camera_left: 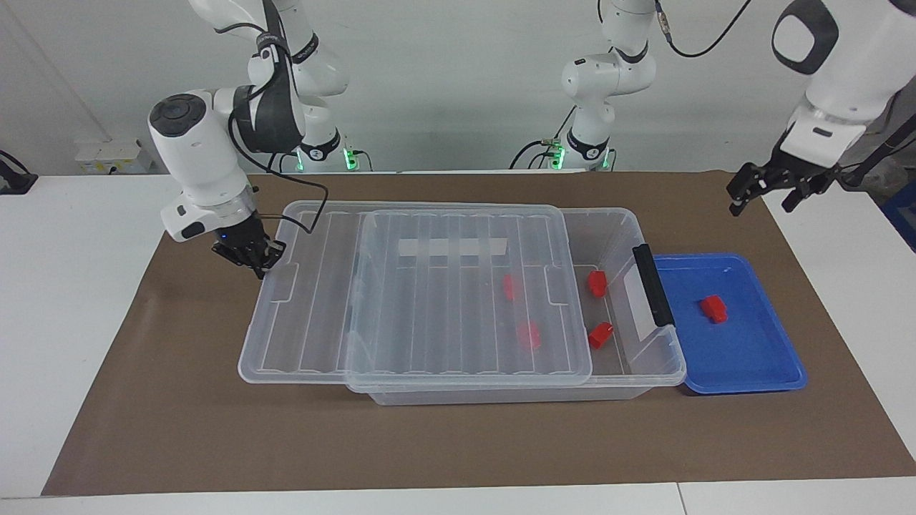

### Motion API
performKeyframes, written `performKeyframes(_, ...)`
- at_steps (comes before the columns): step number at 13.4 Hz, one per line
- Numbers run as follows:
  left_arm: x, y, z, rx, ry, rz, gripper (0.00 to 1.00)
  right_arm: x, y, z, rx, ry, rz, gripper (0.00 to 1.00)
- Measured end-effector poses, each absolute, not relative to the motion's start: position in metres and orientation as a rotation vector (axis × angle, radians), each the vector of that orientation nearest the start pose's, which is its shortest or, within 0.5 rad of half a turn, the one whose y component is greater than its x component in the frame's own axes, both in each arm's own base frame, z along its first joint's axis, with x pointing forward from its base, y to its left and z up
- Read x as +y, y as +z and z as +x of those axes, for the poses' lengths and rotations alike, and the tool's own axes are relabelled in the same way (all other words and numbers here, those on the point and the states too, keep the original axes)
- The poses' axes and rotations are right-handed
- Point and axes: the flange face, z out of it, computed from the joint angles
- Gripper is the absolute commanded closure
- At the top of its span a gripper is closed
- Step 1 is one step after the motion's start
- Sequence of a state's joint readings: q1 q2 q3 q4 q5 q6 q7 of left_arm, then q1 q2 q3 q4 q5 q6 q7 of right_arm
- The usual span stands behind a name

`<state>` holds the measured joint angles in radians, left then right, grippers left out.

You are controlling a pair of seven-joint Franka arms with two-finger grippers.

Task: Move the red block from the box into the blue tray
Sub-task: 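Slide the box lid closed with the right gripper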

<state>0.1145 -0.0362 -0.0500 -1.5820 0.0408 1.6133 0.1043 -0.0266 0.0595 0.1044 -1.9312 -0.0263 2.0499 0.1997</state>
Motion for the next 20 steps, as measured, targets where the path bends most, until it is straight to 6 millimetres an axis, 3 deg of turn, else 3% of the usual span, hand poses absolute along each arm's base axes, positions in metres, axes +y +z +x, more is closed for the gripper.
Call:
performKeyframes(2, 0.038, 0.645, 0.534, 0.061, -0.089, -3.09, 0.0, 0.068, 0.457, 0.573, 0.104, -0.084, -3.148, 1.0)
performKeyframes(5, 0.031, 0.631, 0.536, 0.084, -0.05, -3.095, 0.0, 0.101, 0.457, 0.564, 0.012, -0.081, -3.15, 1.0)
performKeyframes(8, -0.013, 0.629, 0.537, 0.2, -0.048, -3.094, 0.0, 0.131, 0.457, 0.556, -0.072, -0.079, -3.148, 1.0)
performKeyframes(10, -0.026, 0.629, 0.537, 0.227, -0.046, -3.093, 0.0, 0.142, 0.459, 0.553, -0.105, -0.087, -3.147, 1.0)
performKeyframes(15, -0.02, 0.629, 0.538, 0.211, -0.056, -3.094, 0.0, 0.168, 0.458, 0.547, -0.167, -0.126, -3.134, 1.0)
performKeyframes(20, -0.007, 0.631, 0.54, 0.178, -0.093, -3.097, 0.0, 0.171, 0.458, 0.546, -0.173, -0.128, -3.133, 1.0)
